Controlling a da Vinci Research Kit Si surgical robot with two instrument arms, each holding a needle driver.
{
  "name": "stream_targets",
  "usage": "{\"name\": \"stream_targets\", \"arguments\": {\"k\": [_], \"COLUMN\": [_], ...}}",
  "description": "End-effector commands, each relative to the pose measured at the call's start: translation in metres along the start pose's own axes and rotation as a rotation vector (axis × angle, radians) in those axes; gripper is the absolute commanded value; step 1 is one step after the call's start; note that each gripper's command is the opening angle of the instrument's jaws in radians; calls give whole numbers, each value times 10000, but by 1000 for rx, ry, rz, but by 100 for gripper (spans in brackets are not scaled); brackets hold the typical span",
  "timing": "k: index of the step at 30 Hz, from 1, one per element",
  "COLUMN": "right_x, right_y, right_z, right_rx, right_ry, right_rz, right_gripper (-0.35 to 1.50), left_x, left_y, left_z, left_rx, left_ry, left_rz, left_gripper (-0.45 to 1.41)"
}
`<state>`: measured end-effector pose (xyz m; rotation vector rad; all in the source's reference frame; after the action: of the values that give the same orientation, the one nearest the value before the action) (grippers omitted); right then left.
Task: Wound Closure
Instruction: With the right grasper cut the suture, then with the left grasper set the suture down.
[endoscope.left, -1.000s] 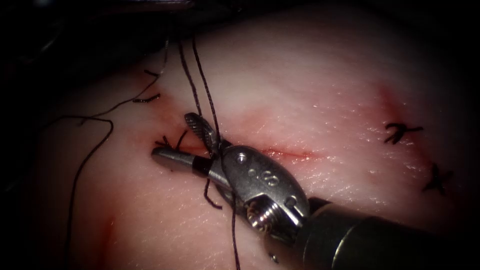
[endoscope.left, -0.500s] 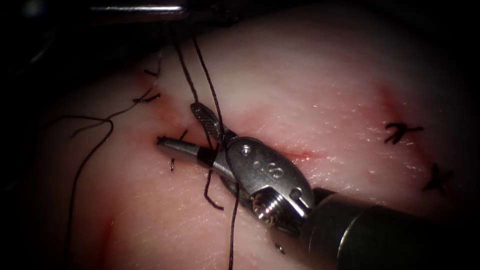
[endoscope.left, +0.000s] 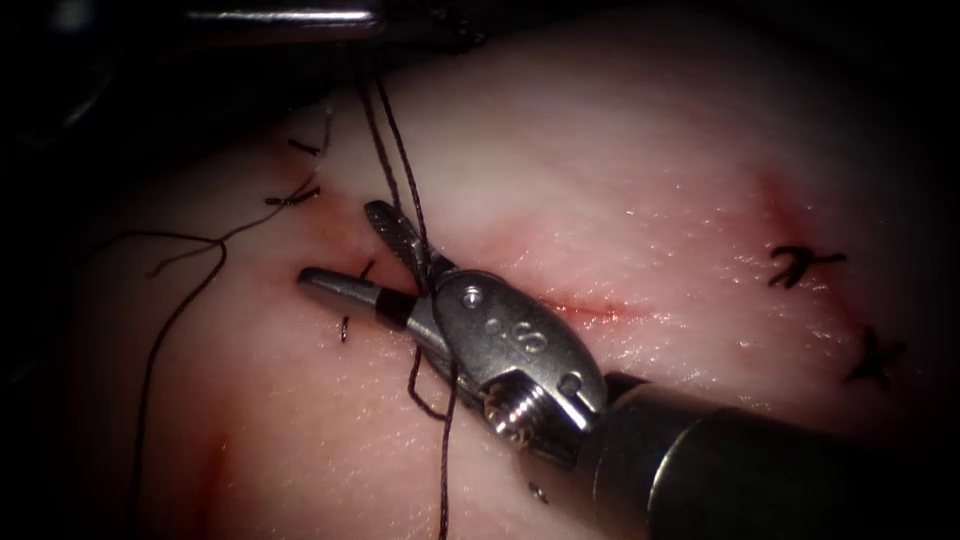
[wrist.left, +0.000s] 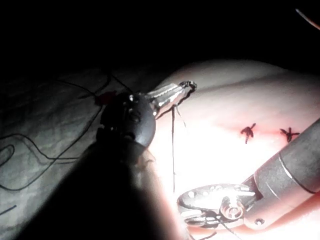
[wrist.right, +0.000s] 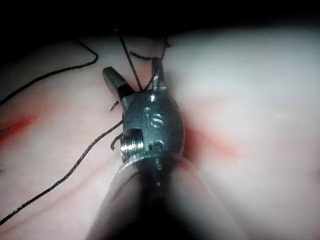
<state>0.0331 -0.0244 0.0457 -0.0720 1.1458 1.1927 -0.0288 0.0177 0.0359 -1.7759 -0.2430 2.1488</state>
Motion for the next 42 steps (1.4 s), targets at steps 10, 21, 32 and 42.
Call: {"name": "stream_targets", "arguments": {"k": [10,21,32,42], "right_x": [18,7,23,53], "right_y": [-3,12,75,158], "right_z": [15,-37,-180,-257], "right_rx": [-10,52,32,-90], "right_ry": [20,-42,-80,-206], "right_rz": [-18,10,-203,-388], "right_gripper": [-35,145,148,148], "left_x": [1,2,-26,-100], "left_y": [-7,-20,-30,-83], "left_z": [7,25,80,118], "left_rx": [-9,-23,-68,-33], "left_ry": [-3,6,-6,-108], "left_rz": [10,74,126,166], "left_gripper": [-45,-45,-45,-45]}}
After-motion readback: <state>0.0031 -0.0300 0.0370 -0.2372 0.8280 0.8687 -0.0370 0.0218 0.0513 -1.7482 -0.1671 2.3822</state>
